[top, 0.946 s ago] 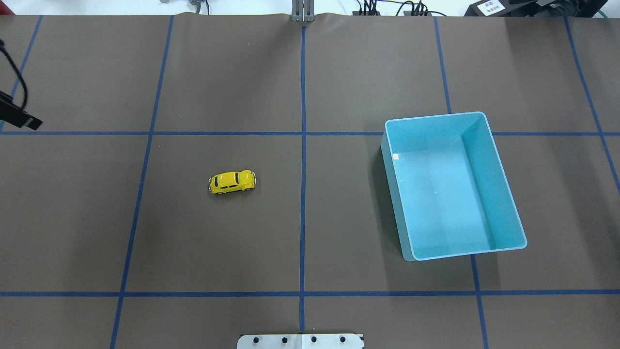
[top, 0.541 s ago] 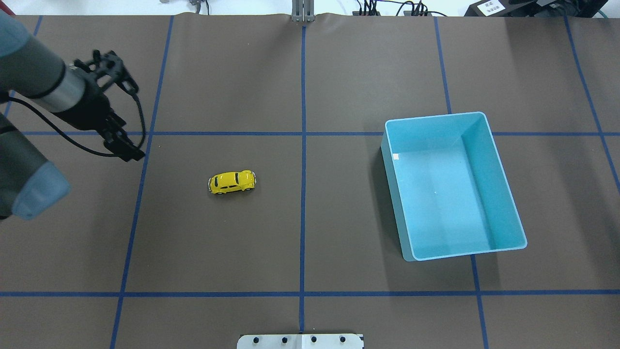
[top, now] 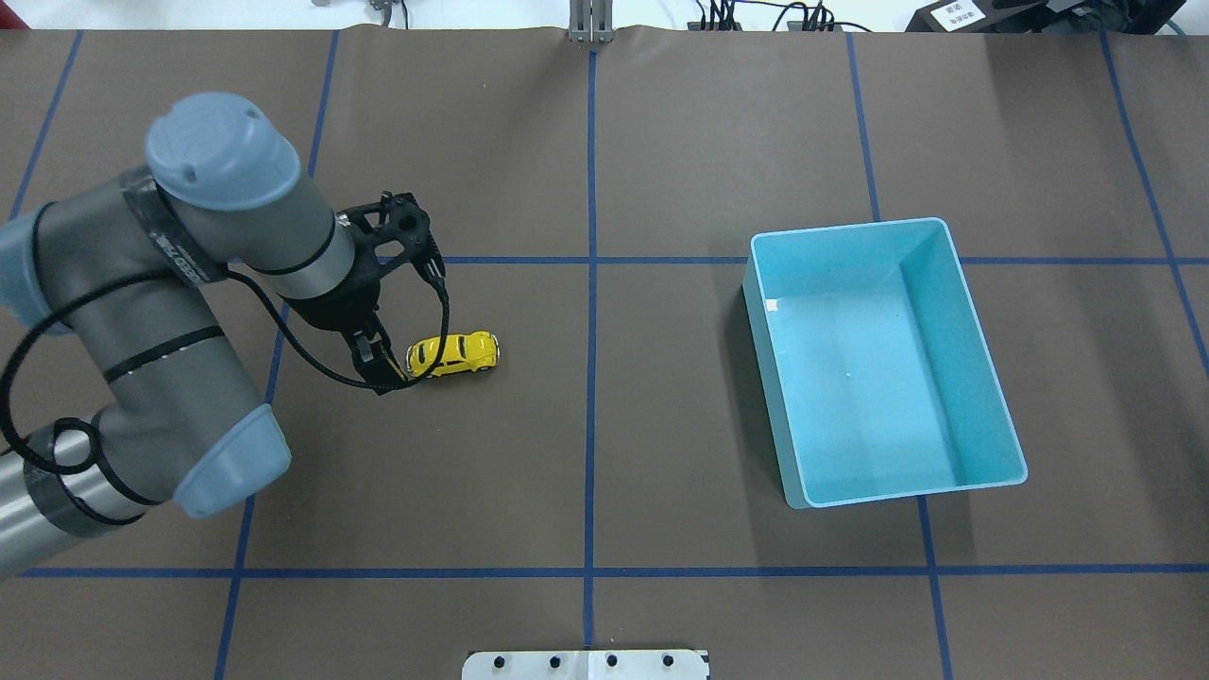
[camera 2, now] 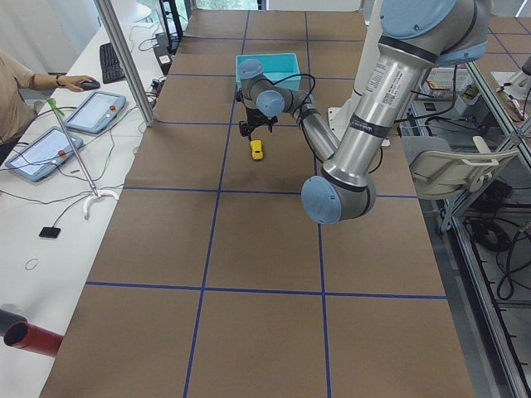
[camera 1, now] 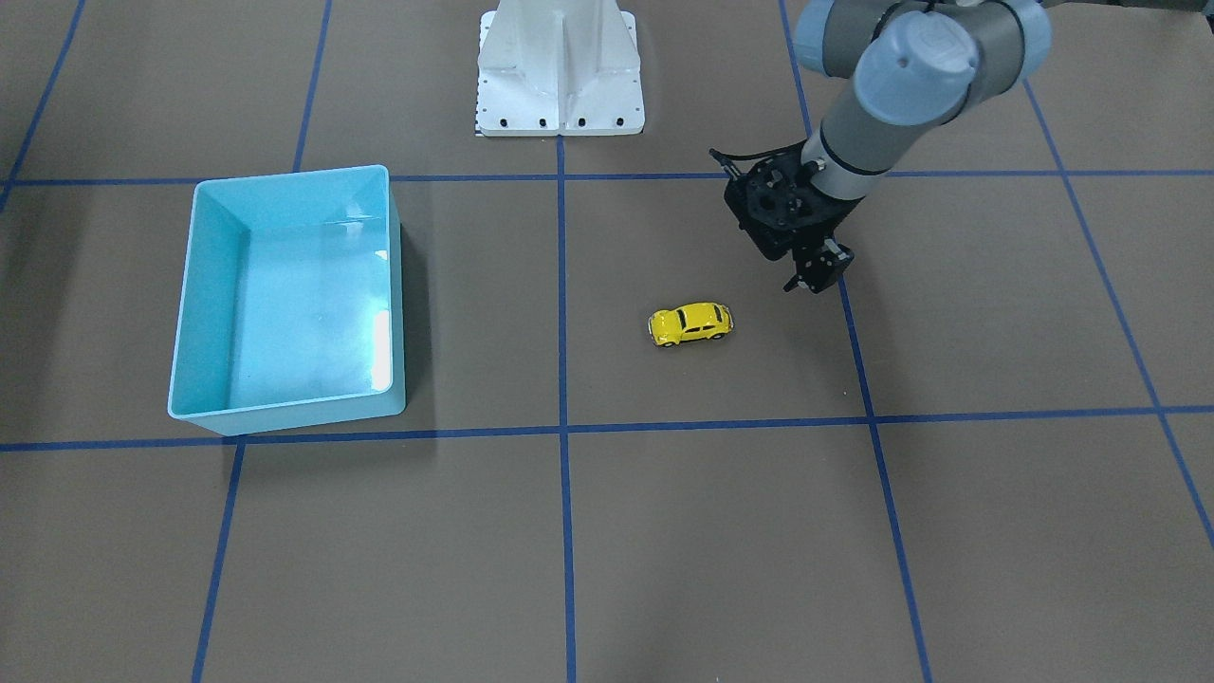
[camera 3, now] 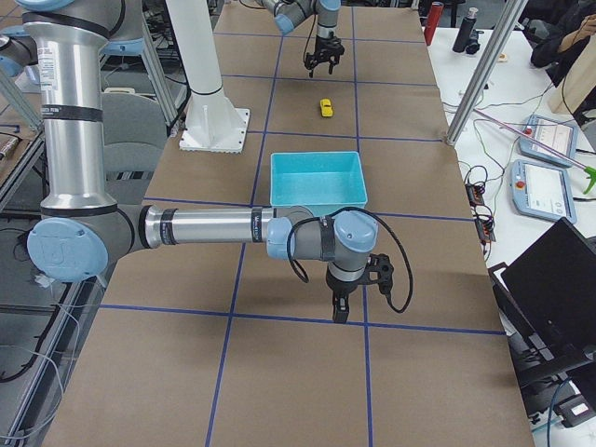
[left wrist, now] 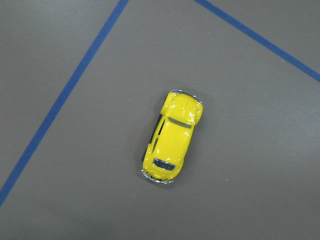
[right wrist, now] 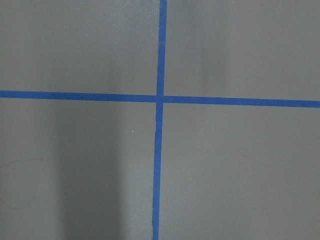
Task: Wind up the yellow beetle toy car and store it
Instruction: 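Reach the left gripper down over the yellow beetle toy car, then close the left gripper on the car and lift it slightly, then hold the car just above the table with the left gripper, then move the car back toward the robot and lower it onto the table, then press the car down and drag it backward along the table with the left gripper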
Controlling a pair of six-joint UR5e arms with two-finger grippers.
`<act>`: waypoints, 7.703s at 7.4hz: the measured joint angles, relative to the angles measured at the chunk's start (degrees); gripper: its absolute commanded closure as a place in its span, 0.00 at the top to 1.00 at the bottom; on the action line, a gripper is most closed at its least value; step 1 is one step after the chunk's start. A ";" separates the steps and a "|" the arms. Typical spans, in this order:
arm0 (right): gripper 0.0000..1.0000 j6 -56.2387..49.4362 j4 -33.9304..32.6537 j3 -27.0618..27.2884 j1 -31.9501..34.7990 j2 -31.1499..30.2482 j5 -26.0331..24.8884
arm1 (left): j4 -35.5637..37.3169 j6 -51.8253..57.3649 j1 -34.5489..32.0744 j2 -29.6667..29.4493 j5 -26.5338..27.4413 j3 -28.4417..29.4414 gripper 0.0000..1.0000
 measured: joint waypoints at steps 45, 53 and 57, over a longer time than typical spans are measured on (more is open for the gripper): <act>1.00 -0.08 0.03 -1.60 -0.09 0.26 -0.09 | 10.12 25.45 -0.73 -11.59 11.83 12.40 0.11; 1.00 -0.16 0.09 -1.96 -0.15 0.29 -0.09 | -3.65 31.41 -3.90 3.09 3.36 8.58 0.11; 1.00 -0.17 0.09 -2.11 -0.17 0.32 -0.09 | -9.57 31.48 -5.08 7.16 3.32 8.78 0.09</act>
